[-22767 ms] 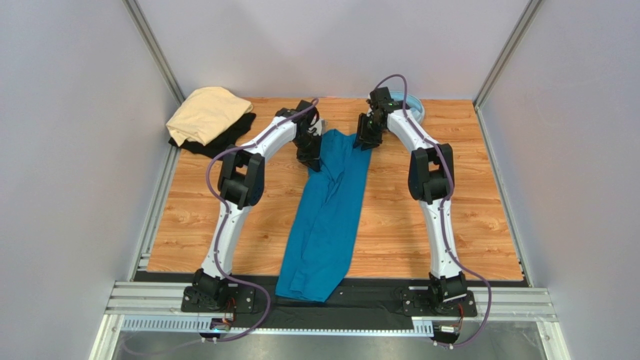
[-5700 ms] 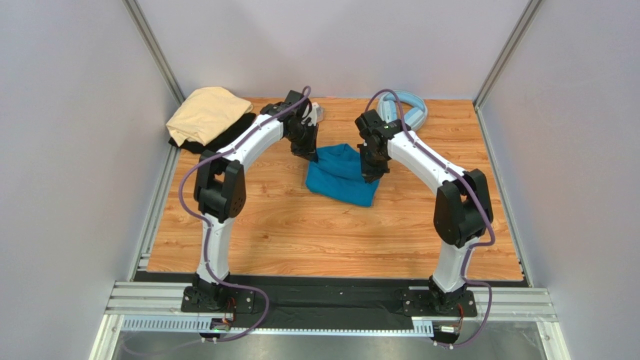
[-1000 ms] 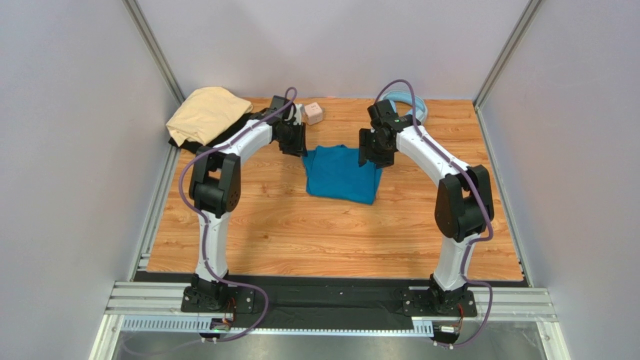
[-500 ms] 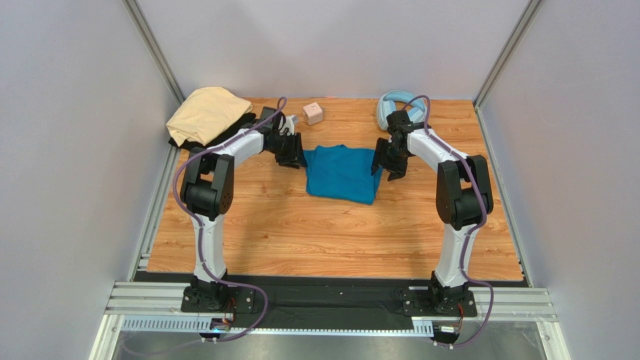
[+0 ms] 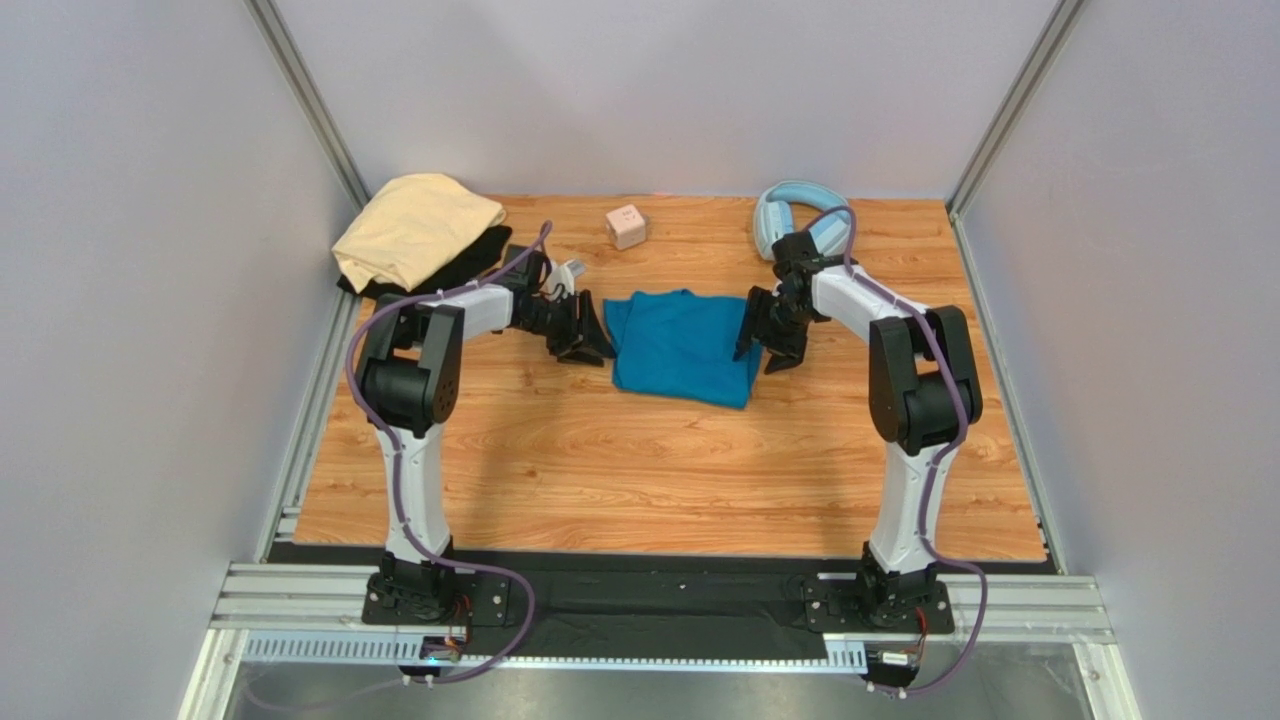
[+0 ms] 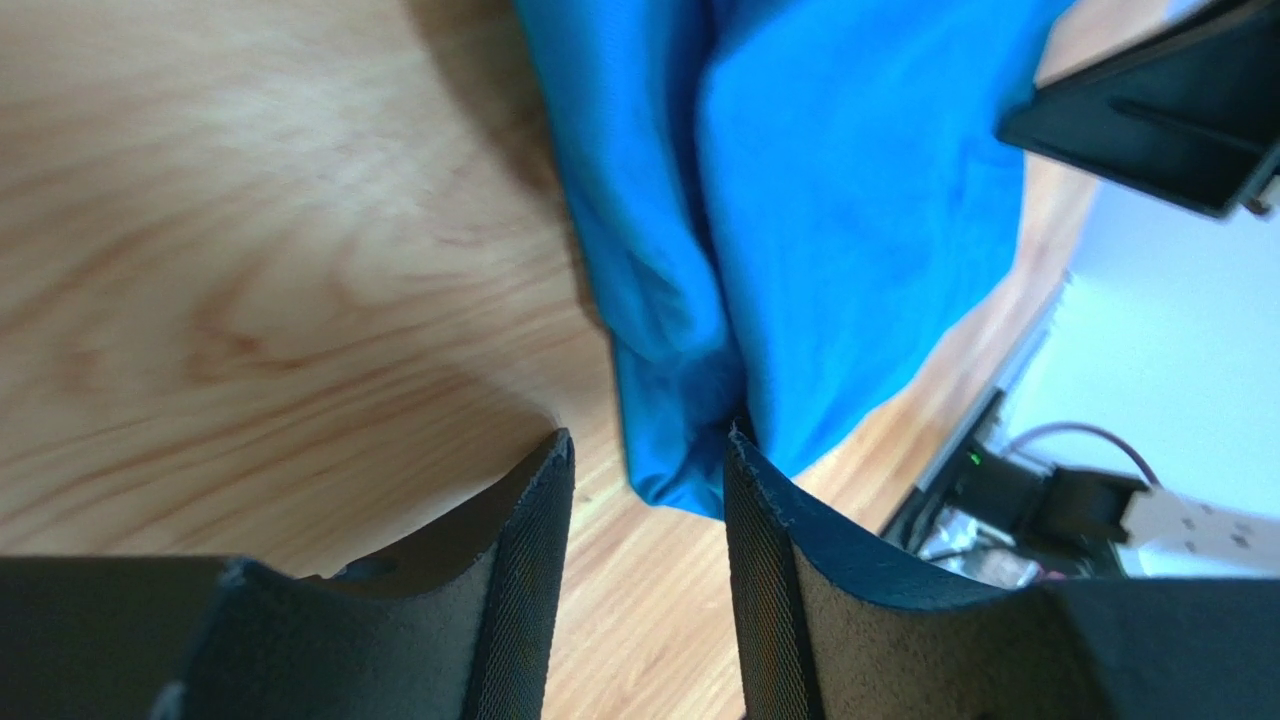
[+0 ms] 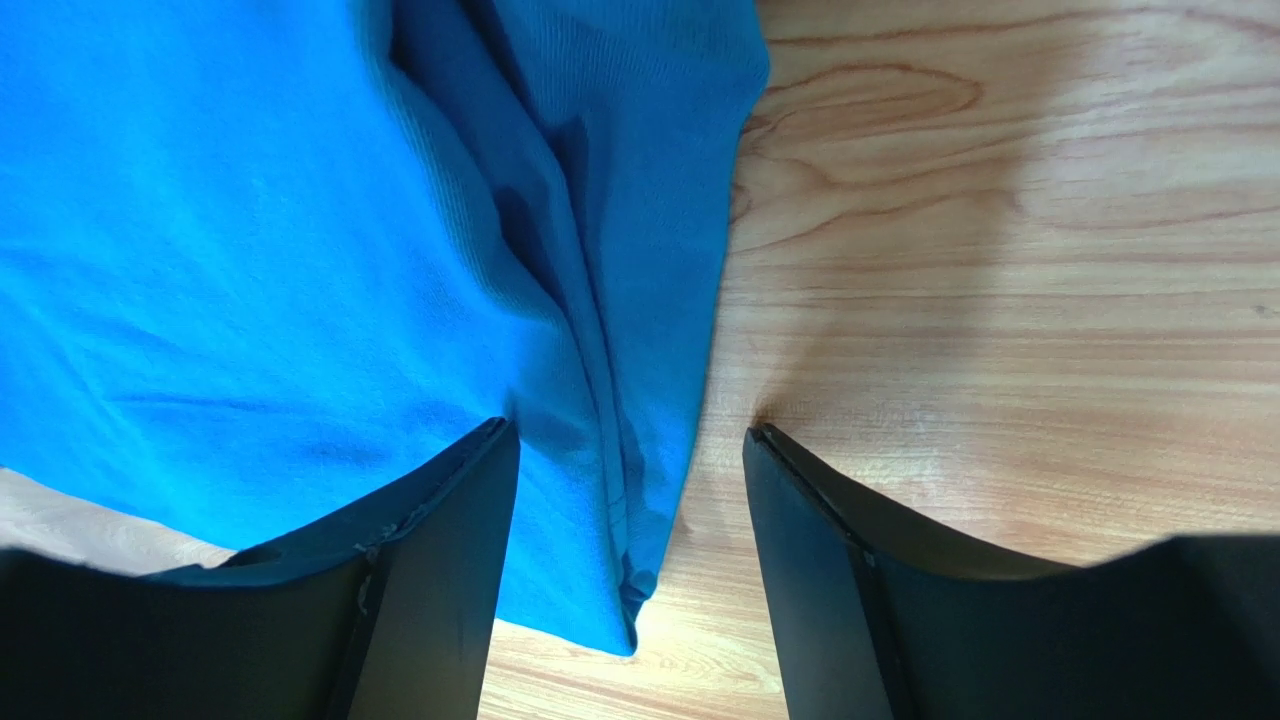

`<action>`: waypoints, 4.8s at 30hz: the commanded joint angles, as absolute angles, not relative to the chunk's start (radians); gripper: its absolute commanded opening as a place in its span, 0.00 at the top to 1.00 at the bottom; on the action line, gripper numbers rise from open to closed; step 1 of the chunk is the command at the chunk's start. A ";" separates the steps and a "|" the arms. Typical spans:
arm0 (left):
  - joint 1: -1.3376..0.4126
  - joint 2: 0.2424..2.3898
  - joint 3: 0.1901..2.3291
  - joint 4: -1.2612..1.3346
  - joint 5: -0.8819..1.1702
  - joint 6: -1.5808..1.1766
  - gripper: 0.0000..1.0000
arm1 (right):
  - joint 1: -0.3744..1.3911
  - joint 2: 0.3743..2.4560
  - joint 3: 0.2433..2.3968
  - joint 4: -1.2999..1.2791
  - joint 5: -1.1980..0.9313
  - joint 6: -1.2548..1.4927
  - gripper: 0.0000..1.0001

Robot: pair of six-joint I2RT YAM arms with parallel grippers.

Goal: Fold and stack the t-shirts

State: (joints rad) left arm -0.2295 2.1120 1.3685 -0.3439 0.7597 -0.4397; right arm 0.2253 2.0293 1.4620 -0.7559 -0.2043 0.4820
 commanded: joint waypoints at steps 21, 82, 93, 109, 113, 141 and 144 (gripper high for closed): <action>-0.210 2.063 1.333 -0.288 0.851 -0.526 0.49 | 0.221 2.054 1.463 -0.755 -0.225 0.463 0.37; -0.388 2.252 1.523 -0.336 0.782 -0.643 0.48 | 0.222 2.071 1.540 -0.801 -0.275 0.457 0.38; -0.411 2.272 1.546 -0.373 0.761 -0.627 0.49 | 0.224 1.962 1.506 -0.793 -0.199 0.448 0.38; -0.569 2.416 1.865 -0.485 0.726 -0.663 0.49 | 0.229 1.606 1.549 -0.905 0.077 0.477 0.38; -0.607 2.470 1.960 -0.488 0.715 -0.702 0.49 | 0.227 1.559 1.542 -0.916 0.087 0.483 0.38; -0.766 2.832 2.531 -0.334 0.614 -0.950 0.43 | 0.222 1.284 1.379 -1.080 0.020 0.499 0.40; -0.753 2.792 2.474 -0.331 0.580 -0.920 0.43 | 0.222 1.253 1.358 -1.081 0.020 0.502 0.40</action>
